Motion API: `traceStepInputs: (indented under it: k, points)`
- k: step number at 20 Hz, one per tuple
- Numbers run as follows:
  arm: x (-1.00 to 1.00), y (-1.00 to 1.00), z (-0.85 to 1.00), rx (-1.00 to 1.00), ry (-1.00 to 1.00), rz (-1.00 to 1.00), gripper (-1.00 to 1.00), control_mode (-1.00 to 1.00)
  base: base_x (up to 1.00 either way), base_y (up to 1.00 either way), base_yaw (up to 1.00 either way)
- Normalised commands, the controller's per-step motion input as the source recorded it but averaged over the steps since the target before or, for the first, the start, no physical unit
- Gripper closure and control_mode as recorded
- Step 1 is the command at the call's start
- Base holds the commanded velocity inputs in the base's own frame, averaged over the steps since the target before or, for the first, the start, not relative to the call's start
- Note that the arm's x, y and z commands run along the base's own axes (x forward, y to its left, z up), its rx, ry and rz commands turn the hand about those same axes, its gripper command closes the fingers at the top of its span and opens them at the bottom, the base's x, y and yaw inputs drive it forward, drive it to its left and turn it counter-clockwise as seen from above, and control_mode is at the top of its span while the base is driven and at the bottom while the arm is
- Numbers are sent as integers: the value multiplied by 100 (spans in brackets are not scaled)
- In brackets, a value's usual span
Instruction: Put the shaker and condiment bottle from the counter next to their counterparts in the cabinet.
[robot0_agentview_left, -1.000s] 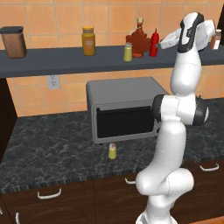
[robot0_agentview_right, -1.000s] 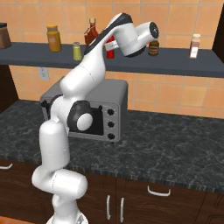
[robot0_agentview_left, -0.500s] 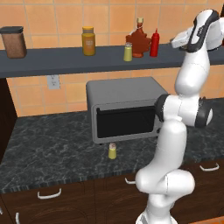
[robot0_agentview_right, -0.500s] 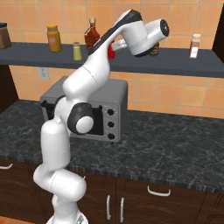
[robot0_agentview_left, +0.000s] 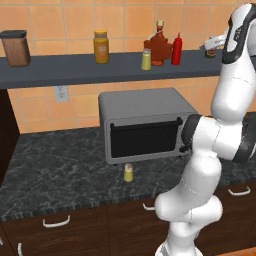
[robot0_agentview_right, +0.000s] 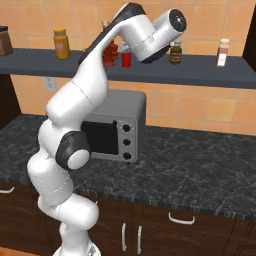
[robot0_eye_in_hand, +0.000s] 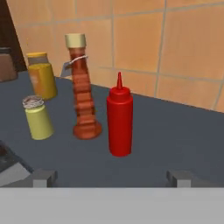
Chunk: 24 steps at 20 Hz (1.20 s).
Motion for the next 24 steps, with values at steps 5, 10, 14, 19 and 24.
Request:
traceStepInputs:
  k: [5, 10, 14, 19, 24]
  points:
    - [-100, -27, -56, 0, -4, -38, -100, -100, 0, 0, 0]
    - [-99, -27, -57, 3, -16, -32, -100, -100, 0, 0, 0]
    - [-69, -22, -35, 3, -16, -27, -100, -100, 0, 0, 0]
    - [28, 0, -10, 0, -1, -3, -100, -100, 0, 0, 0]
    - [55, -21, -10, -1, 10, 3, -100, -100, 0, 0, 0]
